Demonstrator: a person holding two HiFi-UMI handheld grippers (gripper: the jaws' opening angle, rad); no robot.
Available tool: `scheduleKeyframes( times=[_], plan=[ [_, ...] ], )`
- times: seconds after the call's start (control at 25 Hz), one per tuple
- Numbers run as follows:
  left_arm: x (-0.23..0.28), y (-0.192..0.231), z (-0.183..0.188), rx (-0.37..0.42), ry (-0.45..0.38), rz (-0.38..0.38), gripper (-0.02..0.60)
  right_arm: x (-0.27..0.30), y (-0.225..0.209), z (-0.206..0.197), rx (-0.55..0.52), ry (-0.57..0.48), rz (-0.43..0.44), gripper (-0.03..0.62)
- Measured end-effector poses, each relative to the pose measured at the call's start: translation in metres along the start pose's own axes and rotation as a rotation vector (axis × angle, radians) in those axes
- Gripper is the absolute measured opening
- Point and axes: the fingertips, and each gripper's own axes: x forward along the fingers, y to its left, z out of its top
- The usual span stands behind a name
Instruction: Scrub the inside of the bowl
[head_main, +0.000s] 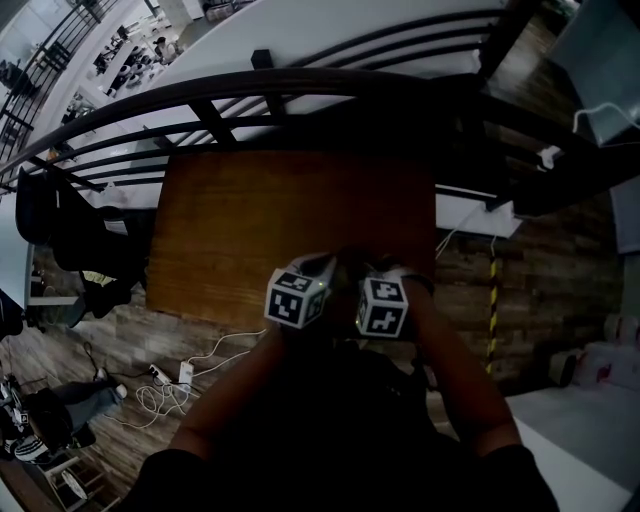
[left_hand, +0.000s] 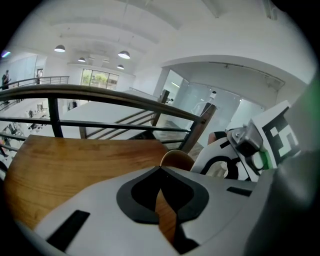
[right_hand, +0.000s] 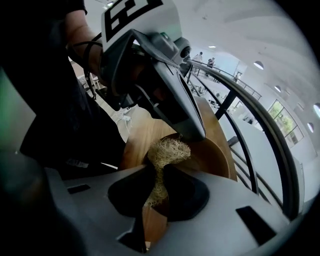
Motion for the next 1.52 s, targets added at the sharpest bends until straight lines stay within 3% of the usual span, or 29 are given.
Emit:
scheduleKeyframes(
  times=[0.2,0.56,0.72,0.92,1.52],
  plan=[
    [0.000,0.011,-0.008,-0.028,0.019,0.034,-0.002,-0.005,-0.001,-0.017,0.017,0.063,0.010,0.069],
    [-0.003,0.001,-0.007,-0.074,0.022,-0.014,0.000,-0.016,-0.051,-0.028,0.163,0.061,-0.194,0.069],
    [-0.002,-0.015,-0.001,-0.128,0.011,-0.069,0.000,-0.014,-0.058,-0.018,0.152,0.044,-0.225,0.069],
    [-0.002,-0.010,0.013,-0.110,-0.009,-0.067,-0.002,-0.004,-0.054,-0.005,0.131,0.009,-0.199,0.069],
    [0.001,0.010,0.017,-0.038,-0.035,0.018,-0.002,-0.020,-0.021,-0.001,0.083,-0.068,0.044,0.069]
  ],
)
